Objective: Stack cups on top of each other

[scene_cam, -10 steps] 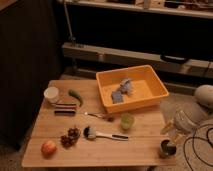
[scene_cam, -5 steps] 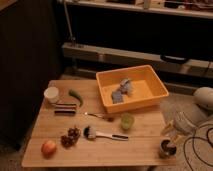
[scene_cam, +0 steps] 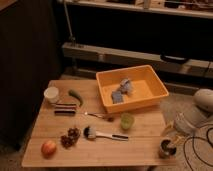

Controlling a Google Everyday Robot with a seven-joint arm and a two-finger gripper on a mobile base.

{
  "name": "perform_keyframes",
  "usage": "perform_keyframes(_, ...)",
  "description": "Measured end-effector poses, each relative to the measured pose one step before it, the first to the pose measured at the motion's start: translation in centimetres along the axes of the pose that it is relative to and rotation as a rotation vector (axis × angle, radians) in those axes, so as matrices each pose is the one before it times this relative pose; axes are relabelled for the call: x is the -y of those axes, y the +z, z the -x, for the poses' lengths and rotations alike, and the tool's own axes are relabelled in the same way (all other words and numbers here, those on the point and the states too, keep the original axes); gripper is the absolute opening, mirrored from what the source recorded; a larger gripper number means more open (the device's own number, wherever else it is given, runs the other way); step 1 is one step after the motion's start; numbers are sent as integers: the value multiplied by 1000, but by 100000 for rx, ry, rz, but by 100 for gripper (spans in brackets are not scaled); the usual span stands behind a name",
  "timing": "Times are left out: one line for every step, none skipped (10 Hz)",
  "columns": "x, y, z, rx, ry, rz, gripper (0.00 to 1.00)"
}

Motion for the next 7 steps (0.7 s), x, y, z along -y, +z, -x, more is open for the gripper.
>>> perform_keyframes(-148,373,-144,70,95,740,48)
perform_keyframes(-106,301,-6,9,-156,611,48)
perform_keyframes(-56,256,-12,56,-135,457,48)
perform_keyframes(-34,140,-10,56,-88,205,48)
perform_keyframes(-4,216,-60,46,-48,362,48)
perform_keyframes(43,200,9,22,-121,307,48)
perform_keyframes(106,193,78,-106,-259,300,48)
